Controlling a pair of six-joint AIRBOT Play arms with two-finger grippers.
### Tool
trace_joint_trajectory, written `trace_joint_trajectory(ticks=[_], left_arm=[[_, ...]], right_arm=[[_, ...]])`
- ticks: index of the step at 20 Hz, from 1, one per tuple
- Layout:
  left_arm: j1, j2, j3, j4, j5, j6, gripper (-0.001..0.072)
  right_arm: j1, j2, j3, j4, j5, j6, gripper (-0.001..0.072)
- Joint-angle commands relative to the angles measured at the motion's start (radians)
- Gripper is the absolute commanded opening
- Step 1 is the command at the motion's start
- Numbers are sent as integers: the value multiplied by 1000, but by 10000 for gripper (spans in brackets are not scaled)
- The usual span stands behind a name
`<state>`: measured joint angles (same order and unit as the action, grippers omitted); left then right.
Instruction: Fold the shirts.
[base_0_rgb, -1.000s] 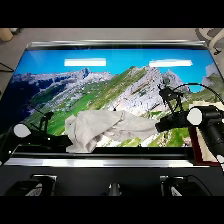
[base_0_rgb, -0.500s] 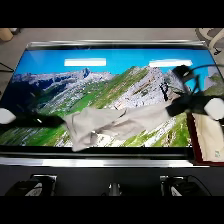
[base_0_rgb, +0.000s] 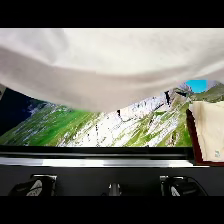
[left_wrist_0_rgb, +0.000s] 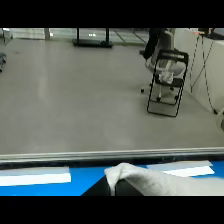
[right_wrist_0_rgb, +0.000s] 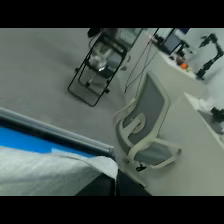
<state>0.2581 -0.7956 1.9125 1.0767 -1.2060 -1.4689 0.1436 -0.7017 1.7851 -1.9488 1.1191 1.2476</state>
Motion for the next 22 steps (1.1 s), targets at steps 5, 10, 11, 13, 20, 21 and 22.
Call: trace_joint_trajectory(ticks=[5, 10, 11, 13, 20, 21, 22], left_arm=[[16, -38, -7, -12, -35, -34, 30], [-46, -201, -171, -15, 0, 2, 30], [-87, -246, -232, -15, 15, 33, 30], [-176, -348, -372, -14, 133, 109, 30], [-323, -822, -479, -95, 193, -117, 266], [-322, -850, -475, -102, 137, -120, 562], [-304, -867, -454, -69, 36, -100, 720]], right_arm=[[0, -3, 45, -28, 206, -44, 17], [0, -144, -83, 34, 527, -48, 17], [0, -159, -172, 88, 523, -48, 17], [0, -177, -395, 177, 422, -37, 17], [0, -280, -827, 240, 144, 126, 18], [0, -281, -827, 238, 140, 122, 18], [0, -281, -827, 235, 135, 108, 18]])
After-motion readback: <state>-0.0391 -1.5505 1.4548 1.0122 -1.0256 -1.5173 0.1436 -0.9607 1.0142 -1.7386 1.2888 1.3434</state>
